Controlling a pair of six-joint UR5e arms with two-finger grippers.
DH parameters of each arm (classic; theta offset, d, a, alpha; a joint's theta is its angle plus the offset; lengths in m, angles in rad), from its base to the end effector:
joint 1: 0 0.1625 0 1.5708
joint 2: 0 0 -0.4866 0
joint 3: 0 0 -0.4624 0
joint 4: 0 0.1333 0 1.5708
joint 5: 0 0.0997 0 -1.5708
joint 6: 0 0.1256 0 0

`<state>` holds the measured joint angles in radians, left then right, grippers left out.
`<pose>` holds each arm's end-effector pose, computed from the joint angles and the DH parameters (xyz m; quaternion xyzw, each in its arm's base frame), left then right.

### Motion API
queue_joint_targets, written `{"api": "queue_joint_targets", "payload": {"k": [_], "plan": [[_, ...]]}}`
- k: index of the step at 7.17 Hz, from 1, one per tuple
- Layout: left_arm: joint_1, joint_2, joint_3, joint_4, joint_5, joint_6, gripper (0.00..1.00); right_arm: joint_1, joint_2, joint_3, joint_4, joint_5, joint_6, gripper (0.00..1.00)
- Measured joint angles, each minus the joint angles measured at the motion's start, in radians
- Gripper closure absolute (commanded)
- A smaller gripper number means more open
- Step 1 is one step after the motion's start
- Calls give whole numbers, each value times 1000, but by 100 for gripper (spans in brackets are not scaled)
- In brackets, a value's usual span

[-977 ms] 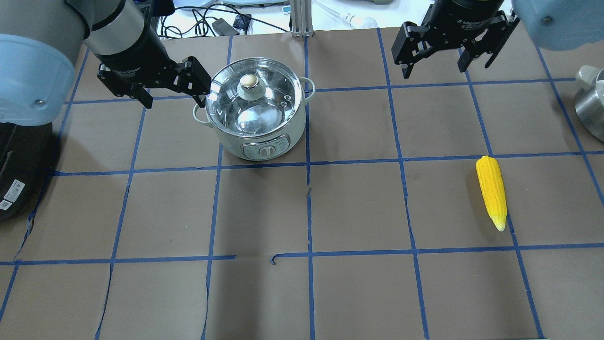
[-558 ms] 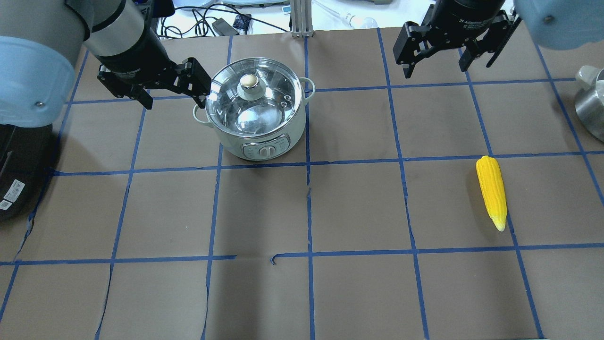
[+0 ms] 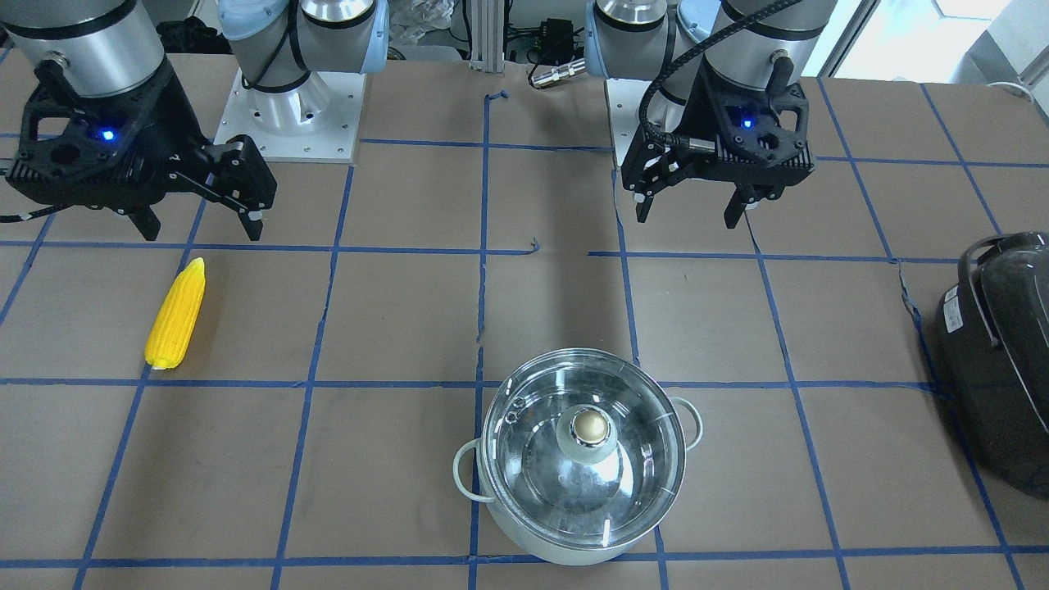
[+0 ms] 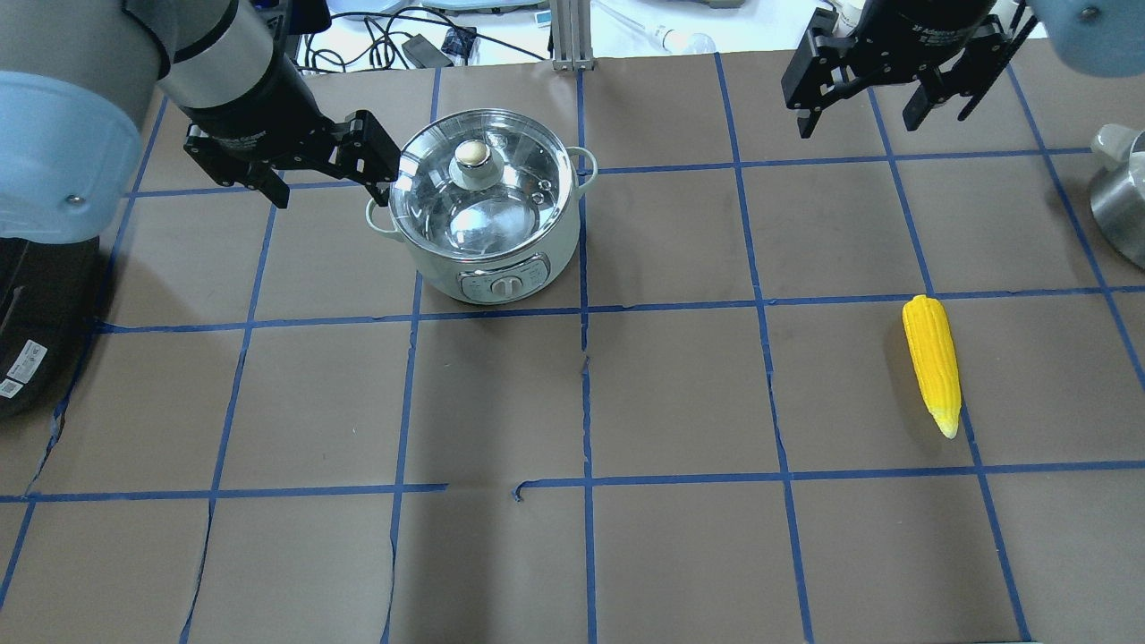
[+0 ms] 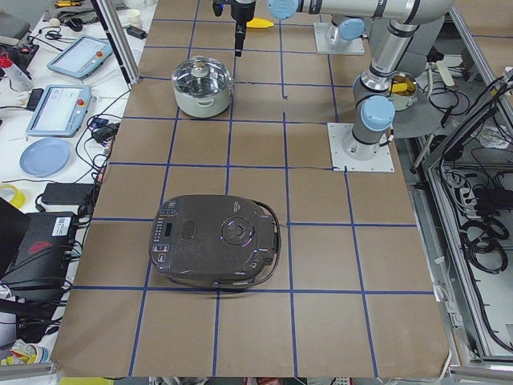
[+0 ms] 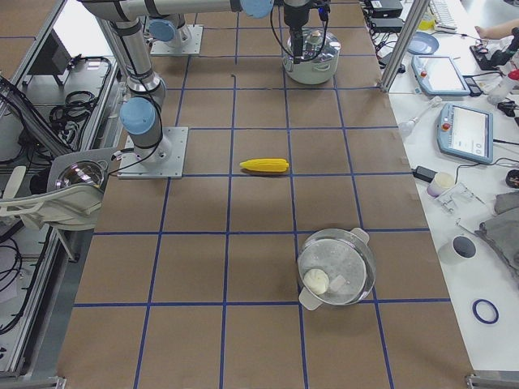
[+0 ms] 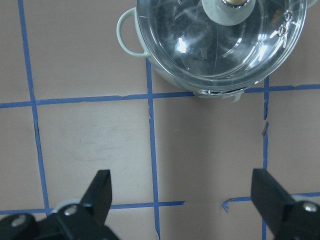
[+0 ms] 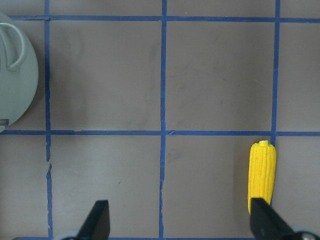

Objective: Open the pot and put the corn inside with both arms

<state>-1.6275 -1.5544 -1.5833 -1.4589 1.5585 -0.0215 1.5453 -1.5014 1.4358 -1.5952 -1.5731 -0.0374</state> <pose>-0.1668 -0.5594 0.5376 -0.0179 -0.9981 0.0576 0.0084 0.1175 -0.6089 0.5621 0.0059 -0.9990 0.0449 0.0026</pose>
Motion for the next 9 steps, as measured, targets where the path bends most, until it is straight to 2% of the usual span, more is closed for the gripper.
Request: {"api": "queue_joint_targets", "payload": {"k": [6,9], "plan": [[1,1,13,-28,17,-17,0,-32,14,2,37,-9,1,0],[4,-35,15,-25,14,-27,0,-141,21,87,34,-3,-42,0]]}}
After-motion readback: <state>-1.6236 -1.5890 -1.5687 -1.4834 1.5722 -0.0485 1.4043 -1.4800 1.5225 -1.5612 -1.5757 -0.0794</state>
